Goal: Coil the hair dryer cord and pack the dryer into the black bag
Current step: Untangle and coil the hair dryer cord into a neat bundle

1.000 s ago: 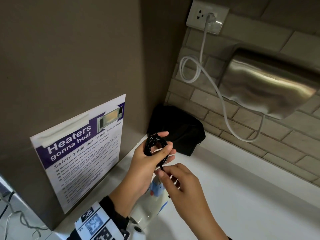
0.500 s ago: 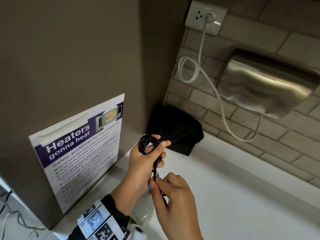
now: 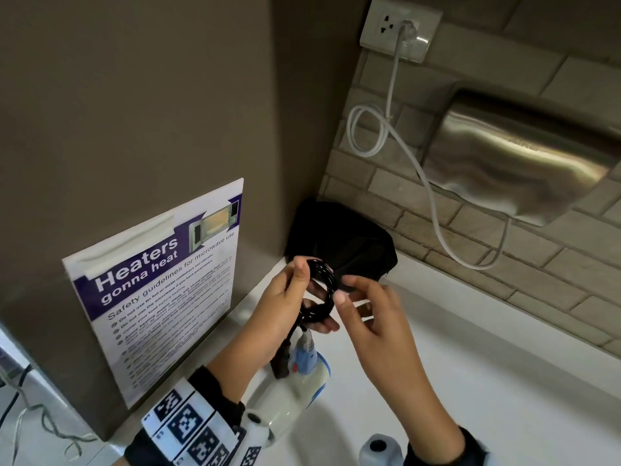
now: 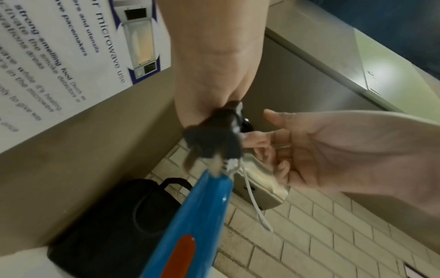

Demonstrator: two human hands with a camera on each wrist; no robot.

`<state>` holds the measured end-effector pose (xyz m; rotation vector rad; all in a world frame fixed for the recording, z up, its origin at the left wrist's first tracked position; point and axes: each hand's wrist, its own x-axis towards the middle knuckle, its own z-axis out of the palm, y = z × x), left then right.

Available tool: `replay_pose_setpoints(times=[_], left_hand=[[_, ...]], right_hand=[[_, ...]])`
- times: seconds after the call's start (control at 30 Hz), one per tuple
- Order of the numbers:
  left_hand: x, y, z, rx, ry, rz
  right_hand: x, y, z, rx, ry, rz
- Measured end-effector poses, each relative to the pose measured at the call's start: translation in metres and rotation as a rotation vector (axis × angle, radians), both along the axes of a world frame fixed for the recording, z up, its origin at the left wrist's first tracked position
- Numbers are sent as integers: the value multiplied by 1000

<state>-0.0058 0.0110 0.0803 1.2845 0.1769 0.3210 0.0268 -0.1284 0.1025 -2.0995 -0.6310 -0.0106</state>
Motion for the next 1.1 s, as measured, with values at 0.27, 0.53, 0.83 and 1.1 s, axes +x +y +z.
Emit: replay_pose_setpoints(times=[0.27,0.53,0.83,1.1], left_hand=[[-4,-8,-4,188,-56,-106],[-15,-6,-16,612,-29,-6],[-23,-3,-21,1075,59,169],[-29,6,-40,1218,20,95]], right_hand=[[8,0,6,38,75,60],[9,-7,10,205,181,43],[13,-8,6,243,217,24],[18,-9,0,298,270,37]])
